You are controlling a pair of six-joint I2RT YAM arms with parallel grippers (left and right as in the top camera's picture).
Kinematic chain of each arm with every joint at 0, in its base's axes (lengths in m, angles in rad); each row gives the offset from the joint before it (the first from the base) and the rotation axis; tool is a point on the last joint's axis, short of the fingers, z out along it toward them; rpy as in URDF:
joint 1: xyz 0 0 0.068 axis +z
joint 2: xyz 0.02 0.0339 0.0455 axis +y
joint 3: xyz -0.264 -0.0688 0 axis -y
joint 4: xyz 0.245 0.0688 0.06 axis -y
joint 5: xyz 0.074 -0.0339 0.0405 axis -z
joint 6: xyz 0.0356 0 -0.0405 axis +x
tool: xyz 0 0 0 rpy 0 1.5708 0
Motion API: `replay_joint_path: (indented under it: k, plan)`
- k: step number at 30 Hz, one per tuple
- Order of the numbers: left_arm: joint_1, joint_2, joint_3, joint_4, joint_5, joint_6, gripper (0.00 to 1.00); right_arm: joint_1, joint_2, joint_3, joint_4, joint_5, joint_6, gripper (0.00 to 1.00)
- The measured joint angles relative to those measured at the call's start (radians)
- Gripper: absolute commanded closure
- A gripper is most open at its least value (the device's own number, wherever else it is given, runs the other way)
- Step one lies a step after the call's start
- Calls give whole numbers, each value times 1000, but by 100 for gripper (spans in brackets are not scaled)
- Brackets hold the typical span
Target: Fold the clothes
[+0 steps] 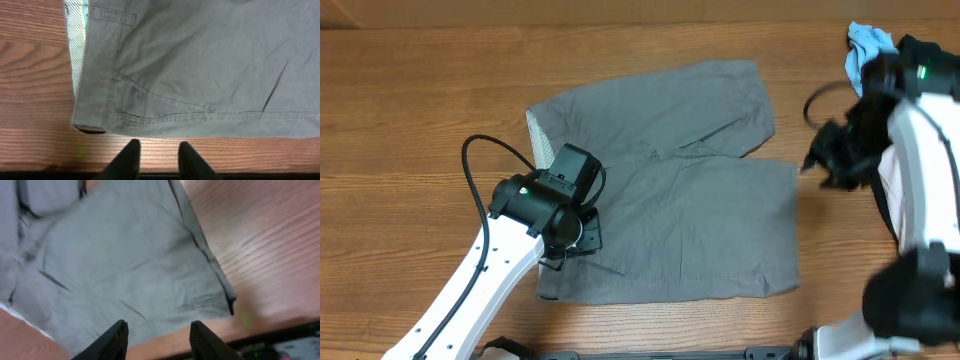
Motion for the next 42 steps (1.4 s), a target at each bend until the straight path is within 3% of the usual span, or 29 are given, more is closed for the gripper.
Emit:
replay_joint_path:
  k: [8, 17, 27, 28, 30, 31, 42]
  plan:
    - [0, 0, -2, 23, 10, -8, 57, 10, -331, -526, 222, -1, 166, 55]
    - [0, 1, -2, 42, 11, -13, 51, 10, -381, -817, 446, 3, 278, 55]
    - [0, 1, -2, 38, 11, -13, 48, 10, -381, -939, 546, 12, 343, 50]
    - [0, 1, -2, 39, 11, -13, 48, 10, -381, -952, 556, 13, 345, 47]
    - [0, 1, -2, 42, 11, -13, 47, 10, -381, -967, 567, 13, 359, 25]
    - [0, 1, -2, 42, 11, -13, 47, 10, -381, -970, 570, 14, 364, 21]
    - [0, 1, -2, 45, 11, -13, 44, 9, -381, -906, 447, 13, 344, 16]
